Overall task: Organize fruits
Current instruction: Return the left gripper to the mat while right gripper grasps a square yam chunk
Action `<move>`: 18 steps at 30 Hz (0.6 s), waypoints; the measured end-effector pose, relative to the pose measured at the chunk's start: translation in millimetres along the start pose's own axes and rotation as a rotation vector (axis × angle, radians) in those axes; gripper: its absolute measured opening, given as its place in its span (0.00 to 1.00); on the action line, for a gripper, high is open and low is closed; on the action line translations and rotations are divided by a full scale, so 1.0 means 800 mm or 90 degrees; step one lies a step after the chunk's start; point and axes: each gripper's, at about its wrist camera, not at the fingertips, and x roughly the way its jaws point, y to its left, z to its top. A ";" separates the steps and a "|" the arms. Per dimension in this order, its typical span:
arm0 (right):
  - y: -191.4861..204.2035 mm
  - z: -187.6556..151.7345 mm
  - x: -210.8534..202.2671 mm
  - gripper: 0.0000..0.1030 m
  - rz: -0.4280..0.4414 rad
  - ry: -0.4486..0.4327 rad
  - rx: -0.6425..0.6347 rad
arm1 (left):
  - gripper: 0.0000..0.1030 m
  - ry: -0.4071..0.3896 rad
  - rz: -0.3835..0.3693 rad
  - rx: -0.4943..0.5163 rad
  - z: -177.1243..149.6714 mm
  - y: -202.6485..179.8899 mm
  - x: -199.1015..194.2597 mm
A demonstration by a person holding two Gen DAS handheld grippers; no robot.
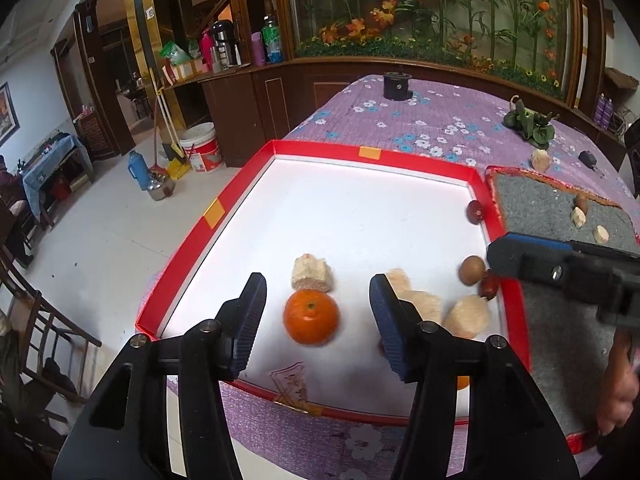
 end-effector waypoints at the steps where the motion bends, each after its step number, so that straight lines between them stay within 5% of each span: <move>1: -0.009 0.001 -0.007 0.39 -0.007 -0.006 0.008 | 0.56 -0.004 -0.004 0.004 0.001 -0.005 -0.003; 7: -0.063 -0.007 -0.075 0.39 -0.067 -0.049 0.048 | 0.57 -0.015 -0.047 0.053 0.005 -0.053 -0.016; 18: -0.200 -0.030 -0.209 0.40 -0.303 -0.072 0.116 | 0.57 -0.014 -0.185 0.168 0.029 -0.189 -0.028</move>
